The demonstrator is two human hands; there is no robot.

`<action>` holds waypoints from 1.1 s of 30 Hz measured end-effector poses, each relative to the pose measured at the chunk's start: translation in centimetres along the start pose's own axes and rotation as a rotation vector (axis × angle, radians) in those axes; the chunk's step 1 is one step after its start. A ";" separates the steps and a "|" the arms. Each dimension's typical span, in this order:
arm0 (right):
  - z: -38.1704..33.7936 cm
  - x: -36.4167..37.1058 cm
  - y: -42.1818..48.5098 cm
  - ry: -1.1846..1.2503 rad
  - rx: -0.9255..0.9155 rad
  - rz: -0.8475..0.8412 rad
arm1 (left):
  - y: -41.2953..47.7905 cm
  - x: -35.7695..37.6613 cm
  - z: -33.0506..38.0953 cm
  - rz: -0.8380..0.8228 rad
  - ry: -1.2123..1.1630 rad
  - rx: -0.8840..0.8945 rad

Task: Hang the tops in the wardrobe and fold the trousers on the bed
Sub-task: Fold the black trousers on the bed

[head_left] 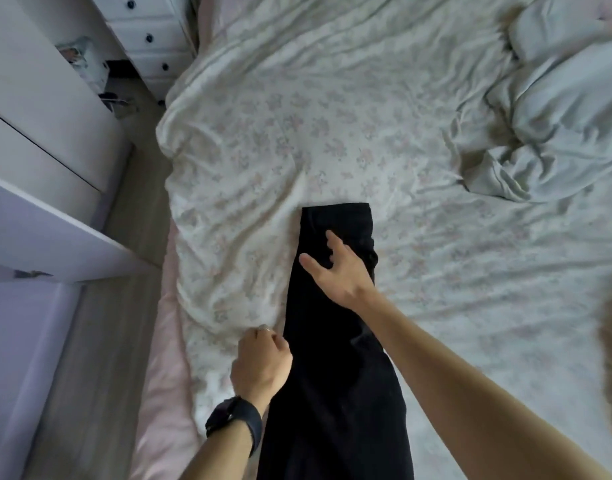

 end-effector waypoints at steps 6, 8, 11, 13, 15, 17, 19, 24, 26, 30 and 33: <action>7.5 -4.0 -2.7 0.217 0.164 0.412 | 3.5 -3.1 3.7 -0.080 -0.221 0.064; 9.4 -5.2 -3.1 0.265 0.274 0.396 | 5.2 -3.7 5.9 -0.106 -0.243 0.130; 12.5 -4.6 -5.2 0.384 0.487 0.143 | 7.7 -2.9 8.2 -0.143 -0.305 0.122; 13.4 -3.6 -7.9 0.403 0.567 -0.045 | 8.9 -2.4 9.0 -0.103 -0.350 0.119; 14.5 -3.0 -10.1 0.397 0.591 -0.115 | 9.8 -1.5 9.9 -0.048 -0.335 0.111; 15.0 -2.5 -10.8 0.387 0.567 -0.118 | 10.7 -1.1 10.3 0.005 -0.305 0.141; 14.8 -2.5 -10.3 0.363 0.536 -0.121 | 11.2 -1.0 10.9 0.027 -0.306 0.172; 13.6 -3.6 -9.0 0.045 0.298 0.026 | 11.6 -3.5 12.8 0.122 -0.629 0.180; 13.4 -4.0 -8.8 -0.017 0.247 0.166 | 12.2 -4.4 12.8 0.180 -0.663 0.160; 14.7 -3.4 -7.2 -0.087 0.352 0.081 | 12.8 -2.9 12.4 0.083 -0.427 0.033; 15.8 -4.0 -8.6 0.122 0.421 0.179 | 10.6 -1.8 12.8 0.090 -0.317 0.043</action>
Point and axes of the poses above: each hand's wrist, its own y-axis towards the middle knuckle, its own x-axis out of the palm, z = x × y, the point moved 3 cm from there along y, towards the middle knuckle, and after that the axes turned 2 degrees about x, right-handed, at the moved point
